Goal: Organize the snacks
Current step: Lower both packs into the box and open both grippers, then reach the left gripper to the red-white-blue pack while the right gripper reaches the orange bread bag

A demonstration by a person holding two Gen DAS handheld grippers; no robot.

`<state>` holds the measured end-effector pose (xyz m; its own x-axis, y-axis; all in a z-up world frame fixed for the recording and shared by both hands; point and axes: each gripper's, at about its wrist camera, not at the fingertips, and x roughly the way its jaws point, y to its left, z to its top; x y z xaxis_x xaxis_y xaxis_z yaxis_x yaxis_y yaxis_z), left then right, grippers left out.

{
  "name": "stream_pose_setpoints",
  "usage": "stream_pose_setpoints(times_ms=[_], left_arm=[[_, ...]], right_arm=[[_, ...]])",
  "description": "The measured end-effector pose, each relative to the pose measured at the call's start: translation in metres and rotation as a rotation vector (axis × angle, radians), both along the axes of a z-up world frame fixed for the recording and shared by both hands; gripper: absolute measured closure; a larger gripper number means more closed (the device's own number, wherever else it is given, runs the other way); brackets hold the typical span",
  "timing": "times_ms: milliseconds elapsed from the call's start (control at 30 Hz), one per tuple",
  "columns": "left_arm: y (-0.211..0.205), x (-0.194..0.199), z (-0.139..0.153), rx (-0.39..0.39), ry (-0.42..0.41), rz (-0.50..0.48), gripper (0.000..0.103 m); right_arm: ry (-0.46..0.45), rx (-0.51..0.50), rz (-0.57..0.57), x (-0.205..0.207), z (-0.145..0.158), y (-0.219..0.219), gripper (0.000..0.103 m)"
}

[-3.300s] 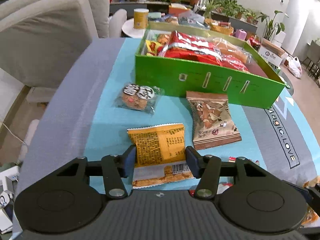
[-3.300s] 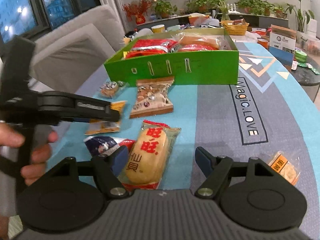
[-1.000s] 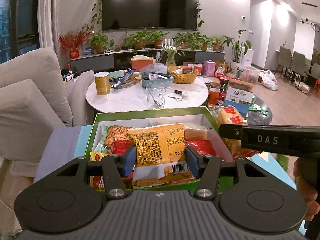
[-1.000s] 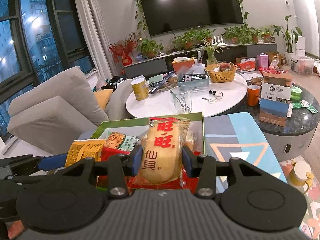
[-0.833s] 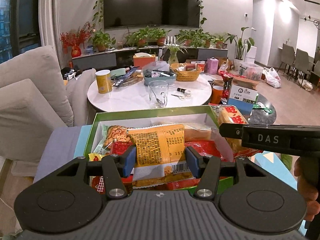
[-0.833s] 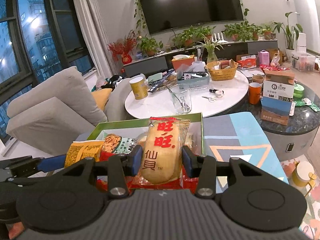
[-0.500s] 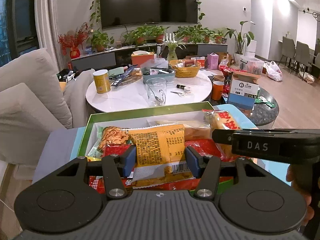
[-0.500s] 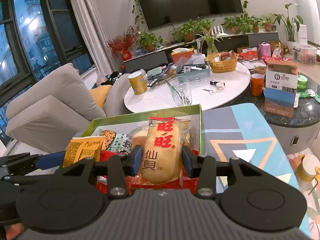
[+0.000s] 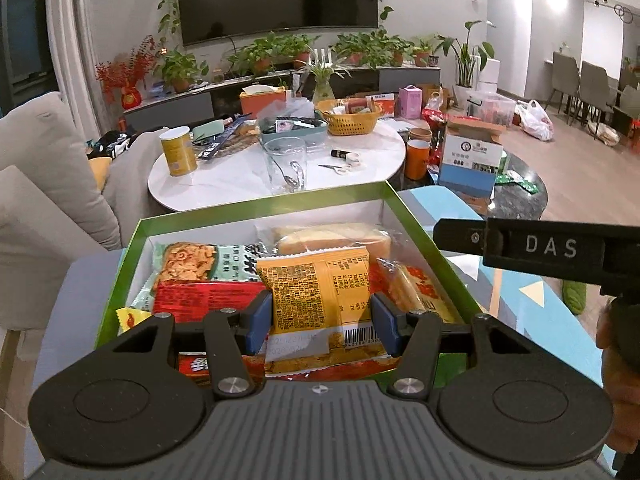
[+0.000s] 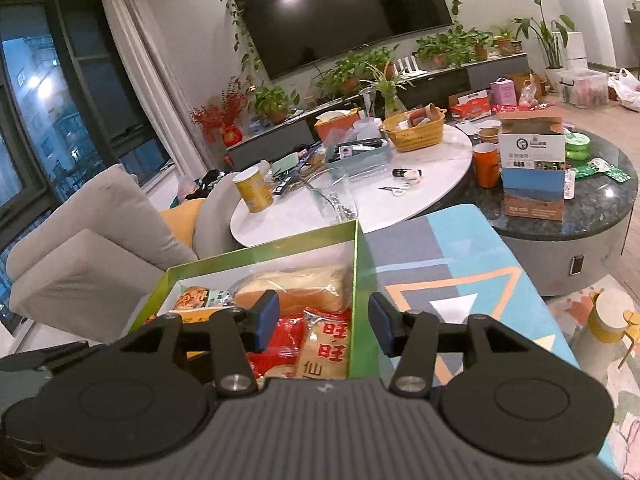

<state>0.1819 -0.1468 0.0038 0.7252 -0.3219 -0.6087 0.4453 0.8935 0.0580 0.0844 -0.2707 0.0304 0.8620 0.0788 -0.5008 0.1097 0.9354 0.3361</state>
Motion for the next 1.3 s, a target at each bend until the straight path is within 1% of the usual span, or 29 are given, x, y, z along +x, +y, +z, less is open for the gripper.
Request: stream_pose_setpoints(times_ms=[200,267,300,333,500,700,867,1000,1100,1200,1300], left_arm=[[-0.008,0.005,-0.005,0.004,0.010,0.007,0.051],[-0.007,0.004,-0.006,0.000,0.014,-0.003,0.048],[-0.007,0.003,-0.006,-0.003,0.014,-0.010,0.044],[-0.006,0.001,-0.006,-0.003,0.009,-0.013,0.042],[-0.002,-0.009,-0.005,0.021,-0.015,-0.012,0.042],[0.017,-0.026,0.004,0.017,-0.024,0.001,0.042],[0.036,-0.044,0.013,0.009,-0.035,0.020,0.041],[0.053,-0.065,0.017,0.004,-0.030,0.024,0.041],[0.067,-0.084,0.016,-0.004,-0.021,0.027,0.041],[0.080,-0.103,0.013,0.003,-0.011,0.020,0.040],[0.092,-0.123,0.010,0.009,-0.004,0.017,0.040]], right_arm=[[-0.002,-0.005,0.011,0.001,0.000,0.001,0.047],[0.000,-0.006,0.009,0.001,0.000,0.001,0.047],[0.000,-0.006,0.009,0.001,-0.001,0.001,0.047],[0.000,-0.006,0.009,0.001,-0.001,0.001,0.047],[0.001,-0.011,0.014,0.000,-0.002,0.001,0.046],[-0.005,-0.019,0.023,-0.006,0.000,0.010,0.046],[-0.019,-0.009,0.054,-0.028,0.006,0.021,0.045],[-0.013,-0.039,0.079,-0.049,0.010,0.034,0.045],[-0.011,-0.070,0.094,-0.069,0.012,0.042,0.042],[-0.009,-0.095,0.102,-0.088,0.011,0.051,0.042],[0.005,-0.095,0.105,-0.102,0.008,0.056,0.042]])
